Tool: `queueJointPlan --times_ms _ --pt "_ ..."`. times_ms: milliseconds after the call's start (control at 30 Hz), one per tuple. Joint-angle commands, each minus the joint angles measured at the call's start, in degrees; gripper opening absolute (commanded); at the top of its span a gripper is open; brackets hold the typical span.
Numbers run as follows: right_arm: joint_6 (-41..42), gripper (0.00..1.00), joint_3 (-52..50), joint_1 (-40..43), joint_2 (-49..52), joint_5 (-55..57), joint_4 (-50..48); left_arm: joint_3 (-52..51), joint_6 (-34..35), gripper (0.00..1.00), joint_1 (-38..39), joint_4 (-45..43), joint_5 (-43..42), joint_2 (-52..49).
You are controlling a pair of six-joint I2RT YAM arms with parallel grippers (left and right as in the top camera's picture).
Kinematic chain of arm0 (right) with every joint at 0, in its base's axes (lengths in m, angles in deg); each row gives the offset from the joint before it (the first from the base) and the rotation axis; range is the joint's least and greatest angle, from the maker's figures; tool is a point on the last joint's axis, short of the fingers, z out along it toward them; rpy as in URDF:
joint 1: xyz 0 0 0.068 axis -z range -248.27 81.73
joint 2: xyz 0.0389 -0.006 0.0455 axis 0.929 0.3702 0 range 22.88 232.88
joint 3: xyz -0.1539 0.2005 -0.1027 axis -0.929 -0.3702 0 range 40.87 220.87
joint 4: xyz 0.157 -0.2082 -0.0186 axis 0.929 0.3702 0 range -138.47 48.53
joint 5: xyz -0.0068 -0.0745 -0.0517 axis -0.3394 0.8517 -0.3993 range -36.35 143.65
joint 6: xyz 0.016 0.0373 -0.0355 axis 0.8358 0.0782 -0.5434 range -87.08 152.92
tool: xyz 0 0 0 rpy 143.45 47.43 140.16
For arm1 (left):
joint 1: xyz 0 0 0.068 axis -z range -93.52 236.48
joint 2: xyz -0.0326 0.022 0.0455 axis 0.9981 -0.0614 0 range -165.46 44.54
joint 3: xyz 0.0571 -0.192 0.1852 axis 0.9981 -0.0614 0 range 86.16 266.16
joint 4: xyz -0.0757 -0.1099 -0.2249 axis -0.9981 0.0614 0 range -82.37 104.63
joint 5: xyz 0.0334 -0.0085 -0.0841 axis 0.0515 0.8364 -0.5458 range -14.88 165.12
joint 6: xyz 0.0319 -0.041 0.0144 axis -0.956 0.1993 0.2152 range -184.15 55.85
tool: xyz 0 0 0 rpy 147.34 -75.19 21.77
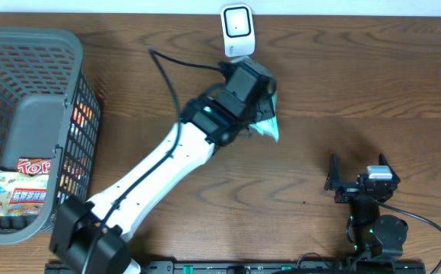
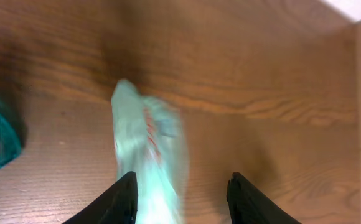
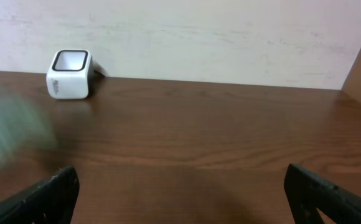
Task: Scan the item barcode
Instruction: 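Carry the green wipes pack to the scanner with the left gripper, then place the wipes pack on the table and return left gripper to basket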
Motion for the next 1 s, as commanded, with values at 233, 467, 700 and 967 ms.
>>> queueJointPlan --times_ms 233,467,700,967 --pt "0.57 0.99 -0.17 -0.55 -0.24 0.09 0.2 0.57 -6.14 0.47 1.99 1.4 3.02 -4.68" --pt "0.57 0.99 -0.17 -0.55 -0.24 0.09 0.2 0.52 -6.12 0.47 2.03 4.7 5.07 -7.19" --pt "0.55 0.99 -0.17 -0.55 -0.24 0.11 0.2 0.59 -6.99 0.47 2.03 4.7 5.01 -6.62" --pt "0.55 0.99 -0.17 -0.55 -0.24 0.11 0.2 3.74 -18.1 0.86 1.62 8.09 5.55 6.14"
